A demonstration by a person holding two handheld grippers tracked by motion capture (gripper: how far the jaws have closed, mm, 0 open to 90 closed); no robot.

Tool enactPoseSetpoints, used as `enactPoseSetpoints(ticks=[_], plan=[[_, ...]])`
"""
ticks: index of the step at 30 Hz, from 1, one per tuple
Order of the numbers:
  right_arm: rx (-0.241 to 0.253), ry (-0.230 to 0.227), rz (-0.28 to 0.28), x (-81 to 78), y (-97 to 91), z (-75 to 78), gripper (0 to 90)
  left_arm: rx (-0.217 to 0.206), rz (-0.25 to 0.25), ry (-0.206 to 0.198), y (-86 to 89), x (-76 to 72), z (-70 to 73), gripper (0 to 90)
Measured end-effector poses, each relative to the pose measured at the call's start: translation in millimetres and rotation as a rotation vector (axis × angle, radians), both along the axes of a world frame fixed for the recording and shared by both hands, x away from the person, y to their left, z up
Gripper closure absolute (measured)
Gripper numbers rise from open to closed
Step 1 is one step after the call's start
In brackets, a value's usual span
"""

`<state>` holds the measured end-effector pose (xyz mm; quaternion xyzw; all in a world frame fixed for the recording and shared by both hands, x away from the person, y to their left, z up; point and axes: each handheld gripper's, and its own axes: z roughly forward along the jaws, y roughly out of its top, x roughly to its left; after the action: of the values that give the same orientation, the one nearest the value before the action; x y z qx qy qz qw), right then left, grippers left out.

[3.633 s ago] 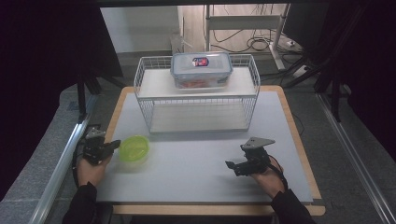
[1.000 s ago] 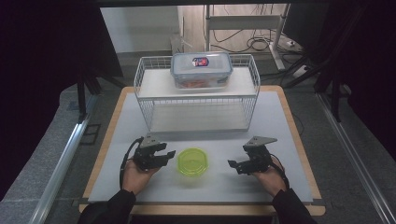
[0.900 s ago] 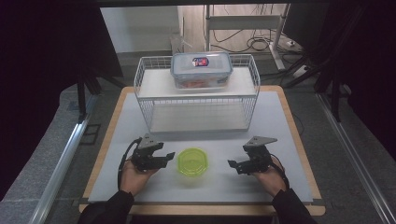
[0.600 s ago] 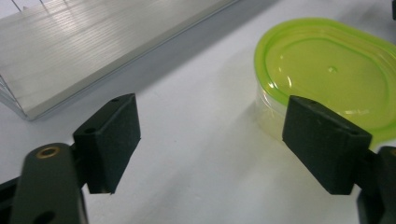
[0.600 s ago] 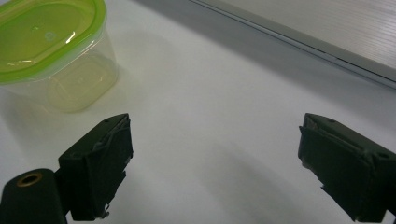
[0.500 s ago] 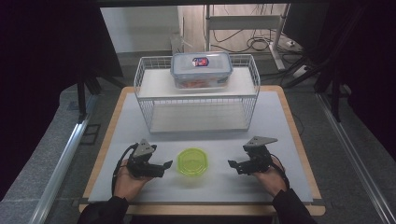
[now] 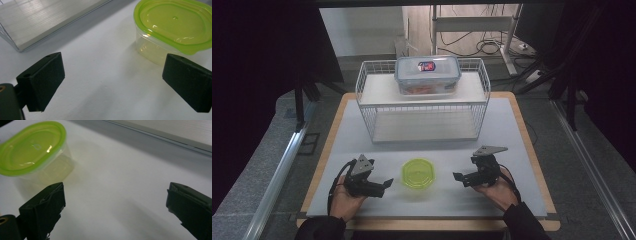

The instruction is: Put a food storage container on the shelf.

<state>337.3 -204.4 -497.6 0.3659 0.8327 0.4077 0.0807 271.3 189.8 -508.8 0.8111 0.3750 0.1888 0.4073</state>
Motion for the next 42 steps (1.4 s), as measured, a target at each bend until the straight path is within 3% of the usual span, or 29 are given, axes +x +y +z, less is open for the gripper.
enactPoseSetpoints(ticks=[3, 7, 15, 20, 33, 42], plan=[[0.012, 0.034, 0.010, -1.4, 3.8, 3.0, 5.5, 0.004, 0.005, -0.004, 0.4, -1.5, -0.5, 4.0], [0.064, 0.088, 0.022, -1.3, 8.8, 6.7, 15.3, 0.011, 0.012, -0.004, 1.5, -2.8, -1.1, 4.2], [0.218, 0.203, 0.050, 7.0, 21.2, 8.3, 32.2, 0.004, 0.026, 0.000, 5.9, -6.5, -1.8, 4.7], [0.272, 0.305, 0.064, 13.0, 35.3, 3.8, 40.2, 0.003, 0.025, 0.000, 6.2, -7.5, -1.8, 4.9], [0.275, 0.424, 0.080, 23.8, 63.4, -8.3, 61.3, 0.002, 0.014, 0.002, 5.2, -8.0, -2.1, 5.2], [0.348, 0.541, 0.078, 34.2, 63.8, -13.1, 77.9, 0.010, 0.012, 0.003, 4.5, -7.8, -2.5, 5.3]])
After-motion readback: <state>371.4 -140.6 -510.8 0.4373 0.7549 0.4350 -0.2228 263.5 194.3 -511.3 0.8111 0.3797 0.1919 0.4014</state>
